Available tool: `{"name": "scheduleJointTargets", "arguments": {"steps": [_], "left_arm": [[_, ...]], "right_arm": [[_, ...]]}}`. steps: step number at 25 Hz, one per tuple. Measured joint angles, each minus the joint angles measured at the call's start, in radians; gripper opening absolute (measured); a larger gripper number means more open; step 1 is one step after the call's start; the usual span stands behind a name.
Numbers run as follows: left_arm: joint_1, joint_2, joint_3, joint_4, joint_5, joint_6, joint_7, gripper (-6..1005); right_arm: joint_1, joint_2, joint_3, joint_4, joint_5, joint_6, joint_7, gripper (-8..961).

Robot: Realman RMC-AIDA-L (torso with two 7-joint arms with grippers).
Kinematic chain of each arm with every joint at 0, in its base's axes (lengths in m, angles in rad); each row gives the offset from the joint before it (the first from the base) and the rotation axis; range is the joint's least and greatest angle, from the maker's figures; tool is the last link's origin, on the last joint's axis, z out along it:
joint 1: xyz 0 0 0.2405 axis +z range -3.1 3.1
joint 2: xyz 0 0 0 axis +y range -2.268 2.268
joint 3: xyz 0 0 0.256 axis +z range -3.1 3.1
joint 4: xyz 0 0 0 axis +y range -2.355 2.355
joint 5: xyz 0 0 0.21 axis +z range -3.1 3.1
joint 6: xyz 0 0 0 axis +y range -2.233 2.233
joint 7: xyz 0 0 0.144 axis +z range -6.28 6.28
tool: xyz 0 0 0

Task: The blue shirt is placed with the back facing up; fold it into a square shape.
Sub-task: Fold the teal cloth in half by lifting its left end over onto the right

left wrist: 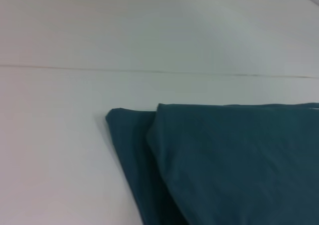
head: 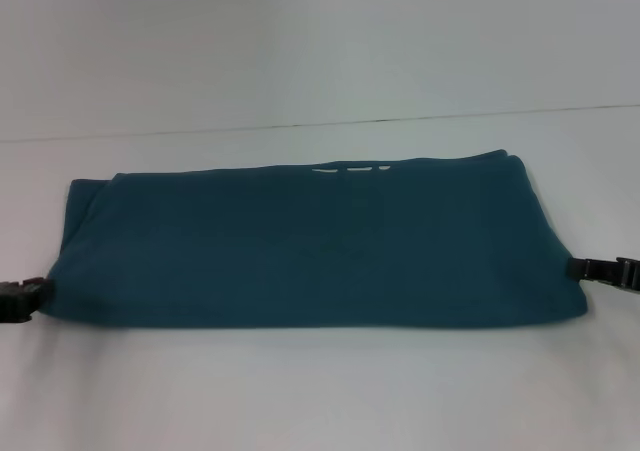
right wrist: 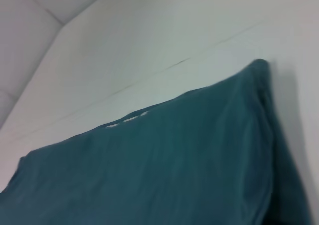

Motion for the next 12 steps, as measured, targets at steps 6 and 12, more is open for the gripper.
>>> {"name": "scheduleJointTargets", "arguments": {"steps": [6, 12], "left_arm": [[0.002, 0.001, -0.017, 0.033, 0.022, 0.012, -0.031, 87], [0.001, 0.009, -0.070, 0.076, 0.035, 0.054, -0.126, 328]], "right_arm": [[0.002, 0.002, 0.037, -0.040, 0.001, -0.039, -0.031, 320], [-0.006, -0.004, 0.079, -0.079, 0.048, -0.079, -0.040, 521]]}}
